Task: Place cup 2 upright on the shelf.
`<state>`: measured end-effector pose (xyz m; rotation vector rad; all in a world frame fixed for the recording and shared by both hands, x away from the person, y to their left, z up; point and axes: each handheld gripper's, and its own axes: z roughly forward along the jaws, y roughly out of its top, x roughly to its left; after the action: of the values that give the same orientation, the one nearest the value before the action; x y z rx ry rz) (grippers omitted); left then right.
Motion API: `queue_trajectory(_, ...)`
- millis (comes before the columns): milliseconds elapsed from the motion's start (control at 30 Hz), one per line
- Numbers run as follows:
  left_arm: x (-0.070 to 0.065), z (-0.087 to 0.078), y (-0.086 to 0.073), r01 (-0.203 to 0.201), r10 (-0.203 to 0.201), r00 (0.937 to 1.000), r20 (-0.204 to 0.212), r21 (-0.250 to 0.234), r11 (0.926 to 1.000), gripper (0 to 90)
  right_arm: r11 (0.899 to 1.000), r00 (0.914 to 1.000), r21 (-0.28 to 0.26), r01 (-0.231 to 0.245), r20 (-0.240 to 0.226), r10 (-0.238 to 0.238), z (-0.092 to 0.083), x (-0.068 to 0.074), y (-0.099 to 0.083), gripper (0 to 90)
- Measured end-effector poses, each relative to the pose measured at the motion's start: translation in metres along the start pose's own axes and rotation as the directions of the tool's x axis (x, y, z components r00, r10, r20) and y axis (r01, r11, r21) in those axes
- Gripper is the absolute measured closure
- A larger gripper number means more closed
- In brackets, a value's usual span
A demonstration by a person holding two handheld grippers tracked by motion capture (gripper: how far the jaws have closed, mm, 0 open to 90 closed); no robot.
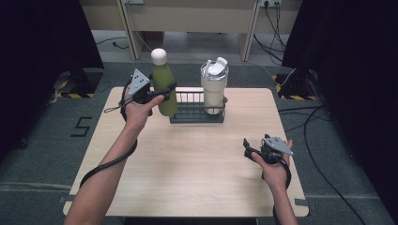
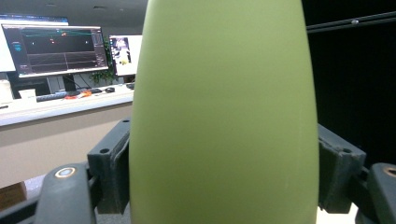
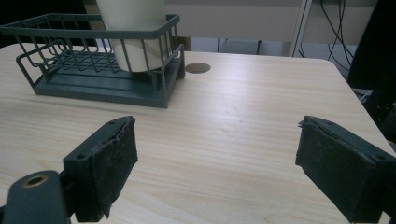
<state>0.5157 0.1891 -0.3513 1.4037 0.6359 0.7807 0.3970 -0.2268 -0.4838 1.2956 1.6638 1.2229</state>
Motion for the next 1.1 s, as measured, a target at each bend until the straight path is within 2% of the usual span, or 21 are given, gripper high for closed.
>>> queue_trajectory(233,0.004,0.011,0.0,0.009,-0.009,0.9999,-0.006,-0.003,1.0,22.6,1.0,1.0,0.001,-0.003,-0.002,0.003,0.0,0.0,-0.001,12.5)
queue_trajectory(300,0.006,0.014,0.001,-0.009,0.009,0.9999,-0.015,-0.004,1.0,22.6,1.0,1.0,0.003,-0.004,-0.002,0.004,0.0,0.0,-0.001,12.5)
queue_trajectory(333,0.006,0.015,0.001,0.004,-0.004,0.9999,-0.011,0.002,1.0,22.6,1.0,1.0,0.003,-0.007,-0.003,0.007,0.001,0.0,-0.001,12.5)
queue_trajectory(467,0.009,0.022,0.001,0.009,-0.009,0.9999,-0.013,0.005,0.9999,22.6,1.0,1.0,0.005,-0.006,-0.002,0.006,0.001,-0.001,-0.002,12.6)
queue_trajectory(500,0.01,0.024,0.002,-0.002,0.002,0.9997,-0.023,0.003,1.0,22.6,1.0,1.0,0.005,-0.007,-0.002,0.007,0.001,-0.001,-0.002,12.6)
queue_trajectory(700,0.014,0.037,0.001,0.024,-0.023,0.9993,-0.03,0.012,0.9997,22.6,1.0,0.9999,0.006,-0.01,-0.001,0.01,0.001,-0.002,-0.003,12.6)
queue_trajectory(1100,0.015,0.06,-0.003,0.025,-0.024,0.9991,-0.034,0.03,0.9992,22.6,1.0,0.9999,0.008,-0.013,0.002,0.013,0.002,-0.004,-0.004,12.7)
